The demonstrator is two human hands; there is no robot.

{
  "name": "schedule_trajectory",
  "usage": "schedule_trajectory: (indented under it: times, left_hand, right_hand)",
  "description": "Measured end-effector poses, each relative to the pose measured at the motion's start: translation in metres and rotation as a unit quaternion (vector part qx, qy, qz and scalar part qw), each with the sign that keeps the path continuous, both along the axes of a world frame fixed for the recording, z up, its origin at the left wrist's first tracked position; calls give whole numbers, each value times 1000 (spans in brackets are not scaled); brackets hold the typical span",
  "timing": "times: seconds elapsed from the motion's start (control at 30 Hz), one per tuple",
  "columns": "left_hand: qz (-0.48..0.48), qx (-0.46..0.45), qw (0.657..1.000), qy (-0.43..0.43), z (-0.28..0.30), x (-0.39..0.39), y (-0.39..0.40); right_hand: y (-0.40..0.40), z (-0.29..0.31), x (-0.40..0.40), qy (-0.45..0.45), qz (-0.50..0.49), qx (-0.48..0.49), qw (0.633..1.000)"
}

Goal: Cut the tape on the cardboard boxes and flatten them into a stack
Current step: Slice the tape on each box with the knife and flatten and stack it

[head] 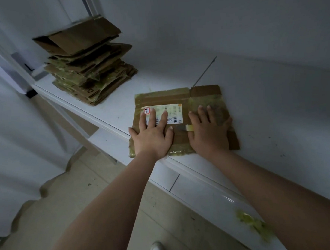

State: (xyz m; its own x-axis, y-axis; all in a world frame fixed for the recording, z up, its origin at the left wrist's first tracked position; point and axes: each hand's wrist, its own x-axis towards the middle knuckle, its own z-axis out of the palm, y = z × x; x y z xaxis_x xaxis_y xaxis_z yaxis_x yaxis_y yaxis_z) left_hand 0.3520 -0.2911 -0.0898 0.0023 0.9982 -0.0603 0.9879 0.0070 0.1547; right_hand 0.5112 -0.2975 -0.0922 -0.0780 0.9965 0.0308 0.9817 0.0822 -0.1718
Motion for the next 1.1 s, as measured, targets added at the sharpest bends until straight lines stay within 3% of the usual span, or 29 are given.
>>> schedule_trajectory:
  times: [0.17, 0.27, 0.33, 0.47, 0.63, 0.8, 1.0, 1.1]
  left_hand:
    - [-34, -79, 995, -44, 23, -12, 3]
    - [-55, -26, 998, -5, 37, -12, -4]
    - [-50, 29, 998, 7, 44, -9, -9]
    - [-29, 89, 996, -8, 54, -5, -13]
    - [-16, 98, 995, -25, 64, -4, -15]
    - [30, 85, 995, -32, 62, -8, -17]
    - [121, 53, 985, -108, 57, -11, -22]
    - [161, 21, 983, -82, 60, -12, -24]
  right_hand:
    - [8, 21, 15, 100, 13, -66, 993]
    - [11, 42, 32, 212, 1, -85, 974]
    - [8, 52, 43, 264, -26, -23, 964]
    - [1, 58, 64, 254, -44, 64, 964]
    - [-11, 55, 79, 148, -111, 91, 979]
    - [-11, 46, 88, 161, -141, 66, 975]
    - [-7, 35, 85, 168, -140, -46, 975]
    - [-4, 40, 82, 203, -154, -57, 965]
